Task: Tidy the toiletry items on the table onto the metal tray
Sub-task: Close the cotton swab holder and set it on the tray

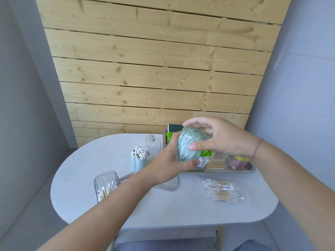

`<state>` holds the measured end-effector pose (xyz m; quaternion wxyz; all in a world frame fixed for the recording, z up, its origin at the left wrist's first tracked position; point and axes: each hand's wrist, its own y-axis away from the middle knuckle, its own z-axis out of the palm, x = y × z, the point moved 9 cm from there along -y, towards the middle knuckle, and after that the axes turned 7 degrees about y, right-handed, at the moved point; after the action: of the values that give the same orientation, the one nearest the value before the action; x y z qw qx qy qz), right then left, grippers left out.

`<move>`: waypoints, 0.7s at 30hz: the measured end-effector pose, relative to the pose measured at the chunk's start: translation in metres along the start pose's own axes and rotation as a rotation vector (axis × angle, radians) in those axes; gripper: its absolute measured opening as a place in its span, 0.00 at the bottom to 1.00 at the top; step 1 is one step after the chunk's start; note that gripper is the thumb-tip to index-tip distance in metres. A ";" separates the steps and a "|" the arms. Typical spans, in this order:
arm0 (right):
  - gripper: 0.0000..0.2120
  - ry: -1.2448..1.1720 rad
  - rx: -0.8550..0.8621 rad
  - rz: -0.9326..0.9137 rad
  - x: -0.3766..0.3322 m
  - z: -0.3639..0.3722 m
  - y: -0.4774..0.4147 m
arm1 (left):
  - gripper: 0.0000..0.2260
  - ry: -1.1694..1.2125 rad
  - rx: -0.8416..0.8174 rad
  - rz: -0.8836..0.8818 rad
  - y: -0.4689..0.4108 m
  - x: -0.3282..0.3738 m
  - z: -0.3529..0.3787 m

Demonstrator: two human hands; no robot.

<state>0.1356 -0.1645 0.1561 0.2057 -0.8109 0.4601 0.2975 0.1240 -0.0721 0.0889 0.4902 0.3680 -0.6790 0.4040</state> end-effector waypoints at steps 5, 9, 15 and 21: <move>0.25 0.111 0.011 -0.014 -0.006 0.001 0.001 | 0.28 0.023 0.013 0.002 -0.002 0.000 0.000; 0.27 0.190 -0.048 -0.019 -0.007 0.006 0.000 | 0.26 0.049 -0.022 -0.029 -0.004 -0.002 0.003; 0.27 -0.024 -0.073 -0.017 0.001 0.006 0.000 | 0.26 0.072 0.009 -0.004 -0.004 0.000 0.004; 0.26 -0.139 -0.128 -0.035 0.007 0.007 0.001 | 0.26 0.040 0.004 0.002 -0.003 -0.001 0.002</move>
<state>0.1352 -0.1654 0.1460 0.1901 -0.8076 0.4106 0.3782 0.1261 -0.0747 0.0886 0.5025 0.3601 -0.6687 0.4131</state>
